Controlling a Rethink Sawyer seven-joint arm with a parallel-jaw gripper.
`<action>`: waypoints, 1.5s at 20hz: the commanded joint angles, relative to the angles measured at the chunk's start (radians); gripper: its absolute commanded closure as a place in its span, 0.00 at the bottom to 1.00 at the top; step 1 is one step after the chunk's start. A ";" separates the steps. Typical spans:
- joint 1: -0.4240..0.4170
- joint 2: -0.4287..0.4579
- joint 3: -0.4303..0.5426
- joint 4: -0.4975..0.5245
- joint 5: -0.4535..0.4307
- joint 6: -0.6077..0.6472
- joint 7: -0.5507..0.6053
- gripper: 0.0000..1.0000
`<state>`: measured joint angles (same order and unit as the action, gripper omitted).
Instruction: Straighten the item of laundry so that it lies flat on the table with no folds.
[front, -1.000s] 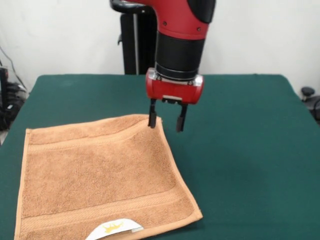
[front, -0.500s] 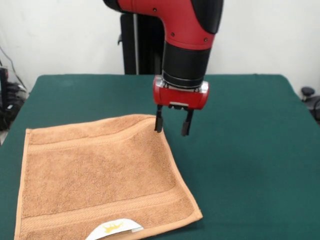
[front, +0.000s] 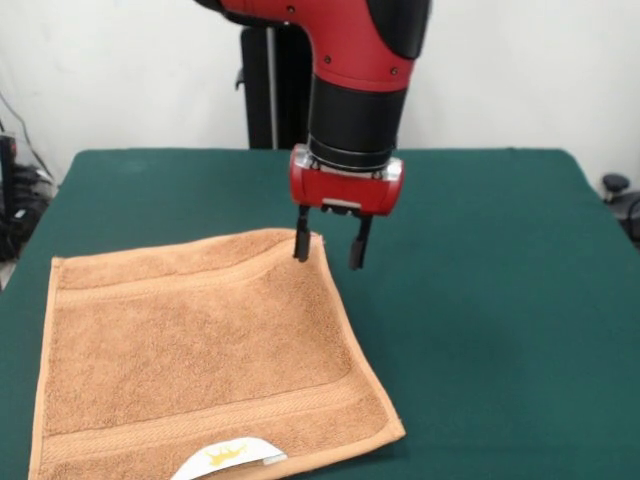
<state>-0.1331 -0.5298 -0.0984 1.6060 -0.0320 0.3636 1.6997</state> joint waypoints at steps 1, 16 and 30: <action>-0.017 -0.021 0.076 0.022 -0.014 0.053 0.075 0.00; -0.019 0.038 0.074 0.028 -0.048 -0.048 0.091 0.00; -0.047 0.071 0.107 0.057 -0.073 -0.140 0.082 0.00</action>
<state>-0.1724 -0.5559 -0.0985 1.6099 -0.0415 0.2997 1.6997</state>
